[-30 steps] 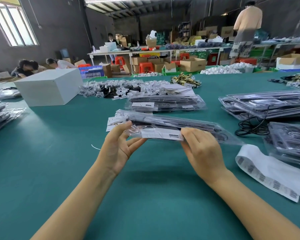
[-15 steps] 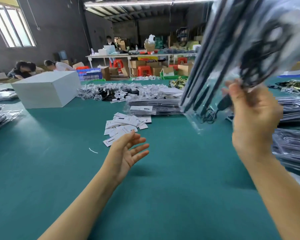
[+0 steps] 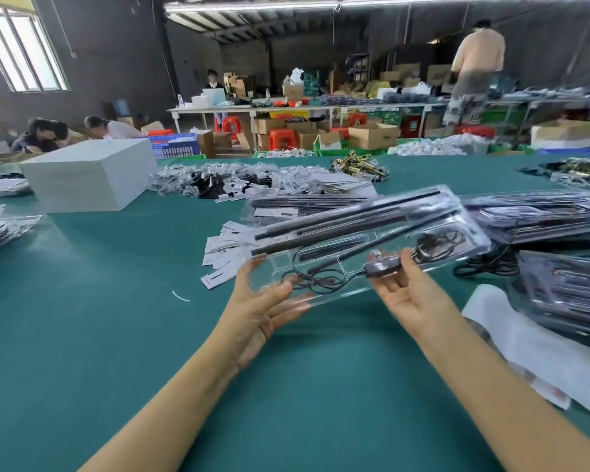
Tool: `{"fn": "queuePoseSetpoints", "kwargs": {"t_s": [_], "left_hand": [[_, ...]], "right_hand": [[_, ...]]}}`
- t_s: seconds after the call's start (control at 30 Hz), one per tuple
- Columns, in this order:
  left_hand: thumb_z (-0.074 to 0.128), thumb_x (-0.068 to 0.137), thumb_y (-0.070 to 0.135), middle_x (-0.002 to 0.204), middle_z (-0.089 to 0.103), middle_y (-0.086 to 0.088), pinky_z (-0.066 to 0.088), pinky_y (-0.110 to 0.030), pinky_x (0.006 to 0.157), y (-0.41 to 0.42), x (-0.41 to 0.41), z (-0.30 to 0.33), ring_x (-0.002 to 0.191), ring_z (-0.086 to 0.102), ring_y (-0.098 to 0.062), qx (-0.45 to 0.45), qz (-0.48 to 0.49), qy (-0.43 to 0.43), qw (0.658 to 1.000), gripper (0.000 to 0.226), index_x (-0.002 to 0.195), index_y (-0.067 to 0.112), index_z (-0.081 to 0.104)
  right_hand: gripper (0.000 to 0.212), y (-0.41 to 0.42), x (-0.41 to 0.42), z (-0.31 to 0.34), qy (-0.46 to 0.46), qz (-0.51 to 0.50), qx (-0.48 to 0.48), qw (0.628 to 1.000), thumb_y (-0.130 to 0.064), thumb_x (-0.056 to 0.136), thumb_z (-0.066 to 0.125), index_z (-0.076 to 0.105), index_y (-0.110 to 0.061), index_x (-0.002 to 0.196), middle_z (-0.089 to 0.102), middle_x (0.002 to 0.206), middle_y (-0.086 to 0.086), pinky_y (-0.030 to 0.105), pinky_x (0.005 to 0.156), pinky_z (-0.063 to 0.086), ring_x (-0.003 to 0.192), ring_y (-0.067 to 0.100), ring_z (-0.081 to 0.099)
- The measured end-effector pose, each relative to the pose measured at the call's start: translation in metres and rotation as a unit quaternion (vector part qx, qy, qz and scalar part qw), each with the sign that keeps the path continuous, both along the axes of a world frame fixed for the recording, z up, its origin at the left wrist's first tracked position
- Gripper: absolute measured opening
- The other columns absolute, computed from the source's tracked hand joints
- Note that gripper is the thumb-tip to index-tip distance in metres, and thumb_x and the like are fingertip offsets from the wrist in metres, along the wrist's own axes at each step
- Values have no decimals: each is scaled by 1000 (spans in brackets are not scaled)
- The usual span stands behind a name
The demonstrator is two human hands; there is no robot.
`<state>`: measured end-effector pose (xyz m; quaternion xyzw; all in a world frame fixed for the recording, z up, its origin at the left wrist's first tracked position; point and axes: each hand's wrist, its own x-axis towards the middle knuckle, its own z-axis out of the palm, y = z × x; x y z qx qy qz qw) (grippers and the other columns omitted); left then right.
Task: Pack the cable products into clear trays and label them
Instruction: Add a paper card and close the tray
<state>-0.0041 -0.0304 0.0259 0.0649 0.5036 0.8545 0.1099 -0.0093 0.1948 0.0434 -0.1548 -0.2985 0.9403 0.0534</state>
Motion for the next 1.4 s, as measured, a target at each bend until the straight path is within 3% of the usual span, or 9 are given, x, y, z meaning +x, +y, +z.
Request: {"fn": "queuePoseSetpoints", "kwargs": {"t_s": [0.13,0.23,0.37,0.47,0.57,0.9,1.07,1.27,1.4], "left_hand": [[70,71,4,117,66,-19,60,-37,72,0,-3,-4,89,69,-42,6,16,-6,1000,67,128,26,41],[72,68,4,114,68,-19,59,-34,68,0,-5,-7,91,69,-41,21,10,-12,1000,68,124,29,42],[72,67,4,111,69,-17,59,-33,65,-1,-8,-8,80,71,-37,-19,0,-4,1000,74,129,30,41],[73,67,4,107,70,-15,59,-35,67,0,-8,-9,88,69,-41,-40,-13,13,999,70,123,36,44],[72,70,3,109,69,-17,58,-37,71,3,-6,-11,96,66,-46,-49,-30,31,998,72,125,36,41],[73,70,2,99,71,-14,58,-38,72,14,3,-16,92,68,-43,-44,-17,40,998,78,127,39,36],[75,67,3,95,72,-14,58,-37,71,20,6,-17,92,69,-42,-33,-13,27,999,72,121,38,42],[77,64,7,107,71,-17,59,-34,64,9,-4,-9,88,69,-42,-33,10,1,999,80,130,29,38],[78,58,11,92,74,-11,58,-30,54,-15,-15,-3,71,71,-34,-32,50,-26,998,82,130,17,41]], "right_hand": [[45,-3,3,-8,-1,72,82,994,-18,72,72,49,-10,110,67,105,18,36,58,58,78,30,72],[70,-7,3,-12,-1,76,101,992,-2,64,75,36,-21,119,72,88,13,37,61,59,72,24,72],[29,-7,3,-14,-28,71,81,994,-7,72,73,58,-8,98,71,81,10,31,64,58,69,20,70],[6,-4,3,-17,-47,37,27,998,-7,81,69,63,-9,83,71,72,6,30,72,54,69,15,67],[6,-2,2,-16,-62,7,-9,998,-5,87,64,60,-8,83,70,64,6,31,71,51,72,16,66],[11,-4,0,-16,-104,-103,112,983,8,81,65,57,1,77,64,55,9,35,61,53,47,13,61],[11,-2,-4,-19,-118,-120,146,975,8,80,65,57,1,79,60,69,11,33,61,51,58,15,58],[20,-4,1,-22,-67,-69,85,992,-8,81,74,59,-5,94,66,78,8,26,52,53,56,13,66],[32,10,-2,-18,-46,-57,2,997,-29,87,69,58,-17,114,62,108,11,41,75,56,82,26,70]]}}
